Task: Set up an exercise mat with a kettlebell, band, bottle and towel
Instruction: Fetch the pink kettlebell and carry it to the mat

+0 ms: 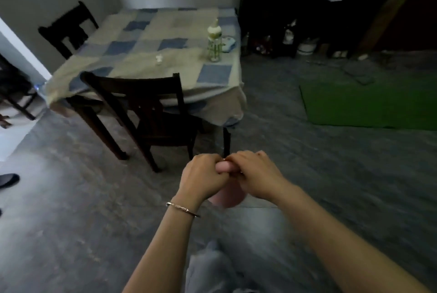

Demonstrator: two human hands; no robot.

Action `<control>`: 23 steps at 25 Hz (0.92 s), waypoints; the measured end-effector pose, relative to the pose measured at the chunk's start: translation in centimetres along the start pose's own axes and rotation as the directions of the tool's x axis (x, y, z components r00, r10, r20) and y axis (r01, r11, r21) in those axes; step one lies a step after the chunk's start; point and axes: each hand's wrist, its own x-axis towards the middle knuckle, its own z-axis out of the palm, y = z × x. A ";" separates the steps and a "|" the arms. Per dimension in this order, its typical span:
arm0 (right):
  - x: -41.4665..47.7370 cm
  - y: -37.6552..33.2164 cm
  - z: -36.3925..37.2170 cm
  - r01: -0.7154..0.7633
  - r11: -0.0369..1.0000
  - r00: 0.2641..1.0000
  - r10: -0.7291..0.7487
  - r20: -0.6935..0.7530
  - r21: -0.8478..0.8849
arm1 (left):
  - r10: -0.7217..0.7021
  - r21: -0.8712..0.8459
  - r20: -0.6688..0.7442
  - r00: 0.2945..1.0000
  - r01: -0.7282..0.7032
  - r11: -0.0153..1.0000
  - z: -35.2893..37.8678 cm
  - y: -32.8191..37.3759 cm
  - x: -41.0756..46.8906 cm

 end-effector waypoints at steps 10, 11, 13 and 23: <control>-3.0 24.5 -8.5 -0.385 0.923 0.918 0.384 -0.099 0.007 | 0.280 0.019 0.282 0.918 -0.297 0.955 12.4 20.2 18.1; -3.4 27.0 -9.5 -0.418 0.909 0.902 0.416 -0.120 0.010 | 0.311 0.007 0.299 0.902 -0.328 0.945 13.8 22.4 19.8; -4.3 31.7 -11.7 -0.478 0.878 0.865 0.475 -0.163 0.025 | 0.393 -0.020 0.316 0.864 -0.408 0.913 16.3 27.1 23.0; -14.9 57.4 -20.4 -0.647 0.759 0.710 0.635 -0.304 0.075 | 0.582 -0.058 0.387 0.716 -0.611 0.790 32.3 52.4 32.4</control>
